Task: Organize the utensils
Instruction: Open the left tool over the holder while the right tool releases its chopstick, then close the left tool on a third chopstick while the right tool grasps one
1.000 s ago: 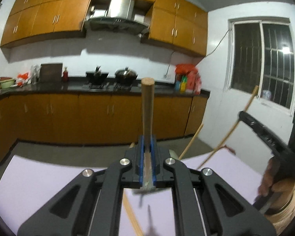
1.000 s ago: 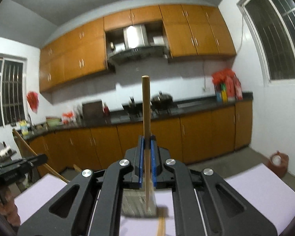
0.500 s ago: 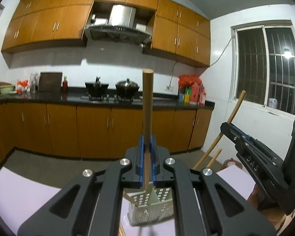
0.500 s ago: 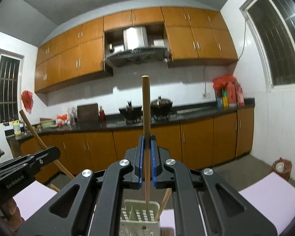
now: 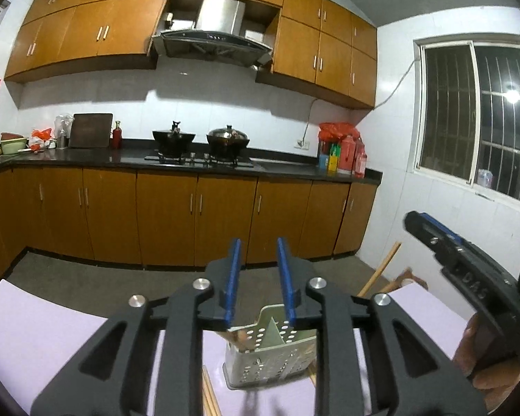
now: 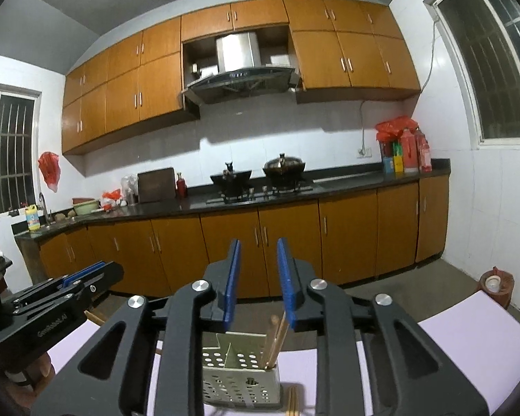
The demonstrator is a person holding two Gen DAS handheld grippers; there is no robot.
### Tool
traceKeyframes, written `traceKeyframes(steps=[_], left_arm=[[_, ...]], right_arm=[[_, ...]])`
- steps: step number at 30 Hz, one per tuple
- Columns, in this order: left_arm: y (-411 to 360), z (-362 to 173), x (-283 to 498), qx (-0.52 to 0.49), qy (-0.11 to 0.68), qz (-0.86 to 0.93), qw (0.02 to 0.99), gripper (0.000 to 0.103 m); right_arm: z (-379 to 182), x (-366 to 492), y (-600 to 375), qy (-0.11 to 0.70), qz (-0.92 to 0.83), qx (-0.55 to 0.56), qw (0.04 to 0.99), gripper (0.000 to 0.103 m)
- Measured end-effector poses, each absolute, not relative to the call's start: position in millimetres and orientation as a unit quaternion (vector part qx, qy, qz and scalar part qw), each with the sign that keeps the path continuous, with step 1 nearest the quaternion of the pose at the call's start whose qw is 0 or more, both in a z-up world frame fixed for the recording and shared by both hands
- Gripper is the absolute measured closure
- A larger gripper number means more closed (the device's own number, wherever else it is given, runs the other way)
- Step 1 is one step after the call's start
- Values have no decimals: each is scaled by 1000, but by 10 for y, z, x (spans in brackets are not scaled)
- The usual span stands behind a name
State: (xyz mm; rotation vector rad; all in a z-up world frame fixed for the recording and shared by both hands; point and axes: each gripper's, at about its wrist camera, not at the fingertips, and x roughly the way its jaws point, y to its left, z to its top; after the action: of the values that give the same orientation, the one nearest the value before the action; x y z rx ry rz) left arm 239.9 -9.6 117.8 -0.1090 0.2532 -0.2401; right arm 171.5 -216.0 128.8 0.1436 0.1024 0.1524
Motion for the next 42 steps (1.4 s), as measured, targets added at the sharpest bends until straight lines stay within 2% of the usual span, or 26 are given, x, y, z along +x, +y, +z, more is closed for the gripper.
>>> traceKeyframes(steps=[7, 12, 16, 18, 21, 25, 26, 27, 28, 33, 42], left_arm=[[184, 1272, 1884, -81, 110, -98, 986, 68], [421, 800, 1638, -66, 174, -51, 981, 64], [550, 222, 1678, -65, 259, -37, 963, 64], [588, -81, 1689, -67, 299, -32, 951, 66], [619, -459, 1679, -83, 353, -44, 931, 74], [628, -723, 1637, -100, 386, -60, 915, 75], [611, -764, 1625, -102, 391, -66, 912, 77], [586, -794, 1609, -103, 395, -70, 910, 80], [572, -815, 1607, -102, 399, -75, 908, 81], [464, -888, 1603, -91, 410, -95, 902, 86], [219, -965, 1643, -46, 430, -91, 897, 91]], right_arm=[[1291, 1279, -2500, 61, 44, 82, 994, 77], [664, 1314, -2688, 180, 27, 78, 980, 76], [-154, 1437, -2619, 322, 55, 81, 942, 77], [-471, 1464, -2544, 371, 70, 81, 922, 82], [-757, 1470, -2425, 409, 81, 73, 906, 82], [-899, 1495, -2356, 424, 75, 57, 901, 83], [-921, 1459, -2334, 421, 74, 51, 903, 85], [-911, 1456, -2320, 420, 69, 38, 904, 94], [-917, 1450, -2343, 418, 59, 30, 906, 95], [-912, 1477, -2645, 413, -2, 62, 909, 95], [-908, 1451, -2699, 414, 0, 61, 908, 95]])
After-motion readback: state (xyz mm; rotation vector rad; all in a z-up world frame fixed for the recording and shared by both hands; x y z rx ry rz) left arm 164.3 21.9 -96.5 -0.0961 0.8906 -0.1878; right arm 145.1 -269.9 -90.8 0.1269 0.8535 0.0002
